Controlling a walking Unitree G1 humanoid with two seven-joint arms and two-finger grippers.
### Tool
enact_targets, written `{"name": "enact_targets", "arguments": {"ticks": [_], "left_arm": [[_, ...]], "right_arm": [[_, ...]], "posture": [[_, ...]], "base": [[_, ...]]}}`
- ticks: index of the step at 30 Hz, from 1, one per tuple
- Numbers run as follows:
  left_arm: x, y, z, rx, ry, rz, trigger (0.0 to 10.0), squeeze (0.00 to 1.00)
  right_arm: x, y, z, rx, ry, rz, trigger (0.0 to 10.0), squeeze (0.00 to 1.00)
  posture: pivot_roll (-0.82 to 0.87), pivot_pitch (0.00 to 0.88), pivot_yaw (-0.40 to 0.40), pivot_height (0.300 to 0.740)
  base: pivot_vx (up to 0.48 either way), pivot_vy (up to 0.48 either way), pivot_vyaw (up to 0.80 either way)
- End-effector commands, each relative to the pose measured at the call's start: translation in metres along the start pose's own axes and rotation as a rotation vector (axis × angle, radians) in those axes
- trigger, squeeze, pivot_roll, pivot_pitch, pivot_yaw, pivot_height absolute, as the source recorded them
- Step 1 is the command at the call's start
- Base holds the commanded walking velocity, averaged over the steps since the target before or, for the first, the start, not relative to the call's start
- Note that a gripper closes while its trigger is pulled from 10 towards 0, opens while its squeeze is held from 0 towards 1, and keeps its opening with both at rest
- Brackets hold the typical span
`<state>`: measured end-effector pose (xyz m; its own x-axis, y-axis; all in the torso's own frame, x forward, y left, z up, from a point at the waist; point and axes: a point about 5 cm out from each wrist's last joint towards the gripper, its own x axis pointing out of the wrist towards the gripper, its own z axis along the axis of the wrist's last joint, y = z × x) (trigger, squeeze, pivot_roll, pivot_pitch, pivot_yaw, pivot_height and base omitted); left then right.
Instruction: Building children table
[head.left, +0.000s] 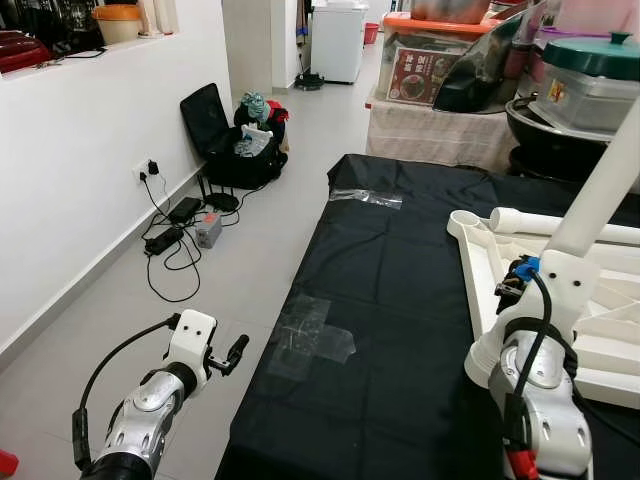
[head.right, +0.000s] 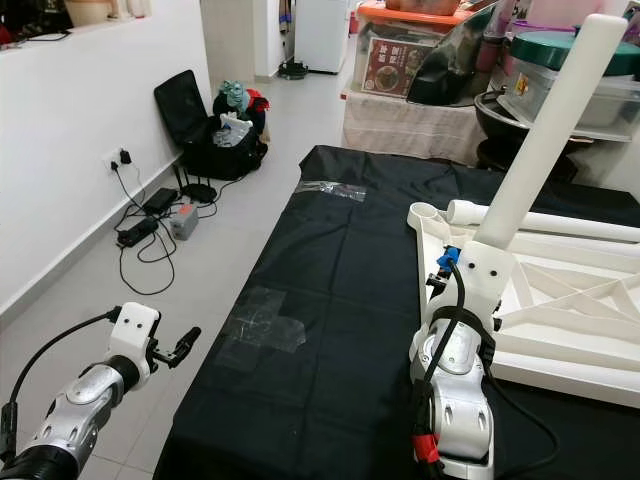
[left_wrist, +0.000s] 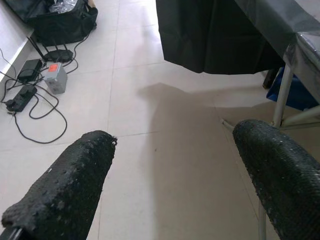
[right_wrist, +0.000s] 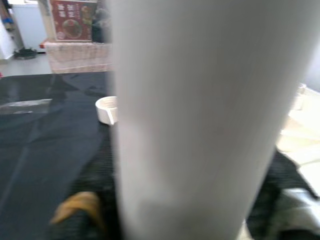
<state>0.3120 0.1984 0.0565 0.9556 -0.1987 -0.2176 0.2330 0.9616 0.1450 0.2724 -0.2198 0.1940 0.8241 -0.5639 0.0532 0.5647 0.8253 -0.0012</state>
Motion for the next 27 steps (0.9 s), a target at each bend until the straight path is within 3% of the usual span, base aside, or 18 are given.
{"name": "enact_targets", "arguments": {"ticks": [1, 2, 3, 4, 6, 8, 9, 10, 12, 14, 15, 17, 19, 21, 27], "left_arm": [[-0.002, -0.001, -0.003, 0.01, 0.009, -0.002, 10.0, 0.0], [-0.002, -0.001, -0.003, 0.01, 0.009, -0.003, 10.0, 0.0], [-0.002, -0.001, -0.003, 0.01, 0.009, -0.003, 10.0, 0.0], [-0.002, -0.001, -0.003, 0.01, 0.009, -0.005, 10.0, 0.0], [-0.001, -0.002, -0.003, 0.01, 0.009, -0.007, 10.0, 0.0], [-0.001, -0.002, -0.003, 0.011, 0.009, -0.01, 10.0, 0.0], [-0.001, -0.002, -0.003, 0.011, 0.009, -0.01, 10.0, 0.0], [-0.001, -0.002, -0.002, 0.012, 0.008, -0.01, 10.0, 0.0], [-0.001, -0.002, -0.002, 0.012, 0.008, -0.01, 10.0, 0.0], [-0.001, 0.001, -0.002, 0.014, 0.01, -0.006, 10.0, 0.0], [-0.001, 0.001, -0.002, 0.014, 0.01, -0.006, 10.0, 0.0], [-0.001, 0.002, -0.003, 0.016, 0.012, -0.005, 10.0, 0.0], [-0.001, 0.002, -0.003, 0.016, 0.012, -0.005, 10.0, 0.0], [-0.001, -0.001, -0.003, 0.016, 0.013, -0.008, 10.0, 0.0], [0.0, -0.003, -0.004, 0.017, 0.017, -0.014, 10.0, 0.0]], "right_arm": [[0.002, -0.005, -0.005, -0.023, 0.023, -0.019, 10.0, 1.0], [0.003, -0.005, -0.003, -0.036, 0.014, -0.012, 10.0, 0.78], [0.003, -0.005, -0.003, -0.036, 0.014, -0.012, 10.0, 0.78], [0.003, -0.004, 0.0, -0.034, 0.004, 0.006, 10.0, 0.0], [0.004, -0.001, 0.004, 0.002, -0.015, 0.061, 10.0, 0.0], [0.011, 0.006, 0.012, 0.059, -0.061, 0.262, 10.0, 0.0], [0.011, 0.006, 0.012, 0.059, -0.061, 0.262, 10.0, 0.0], [0.015, 0.005, 0.015, 0.068, -0.087, 0.342, 10.0, 0.0], [0.015, 0.005, 0.015, 0.068, -0.087, 0.342, 10.0, 0.0], [0.024, -0.005, 0.015, 0.014, -0.103, 0.523, 10.0, 0.0], [0.024, -0.005, 0.015, 0.014, -0.103, 0.523, 10.0, 0.0], [0.034, -0.02, 0.014, -0.074, -0.097, 0.647, 10.0, 0.0], [0.034, -0.02, 0.014, -0.074, -0.097, 0.647, 10.0, 0.0], [0.046, -0.031, 0.014, -0.138, -0.085, 0.71, 10.0, 0.0], [0.052, -0.024, 0.008, -0.125, -0.038, 0.871, 10.0, 0.0]], "posture": [[0.02, 0.0, -0.057, 0.74], [0.02, 0.0, -0.055, 0.74], [0.02, 0.0, -0.055, 0.74], [0.02, 0.0, -0.055, 0.74], [0.02, 0.0, -0.055, 0.74], [0.02, 0.0, -0.051, 0.74], [0.02, 0.0, -0.051, 0.74], [0.02, 0.0, -0.054, 0.74], [0.02, 0.0, -0.054, 0.74], [0.02, 0.0, -0.053, 0.74], [0.02, 0.0, -0.053, 0.74], [0.02, 0.0, -0.053, 0.74], [0.02, 0.0, -0.053, 0.74], [0.02, 0.0, -0.055, 0.74], [0.02, 0.0, -0.055, 0.74]], "base": [[0.0, 0.0, 0.0], [0.0, 0.0, 0.0], [0.0, 0.0, 0.0], [0.0, 0.0, 0.0], [0.0, 0.0, 0.0], [0.0, 0.0, 0.0], [0.0, 0.0, 0.0], [0.0, 0.0, 0.0], [0.0, 0.0, 0.0], [0.0, 0.0, 0.0], [0.0, 0.0, 0.0], [0.0, 0.0, 0.0], [0.0, 0.0, 0.0], [0.0, 0.0, 0.0], [0.0, 0.0, 0.0]]}}
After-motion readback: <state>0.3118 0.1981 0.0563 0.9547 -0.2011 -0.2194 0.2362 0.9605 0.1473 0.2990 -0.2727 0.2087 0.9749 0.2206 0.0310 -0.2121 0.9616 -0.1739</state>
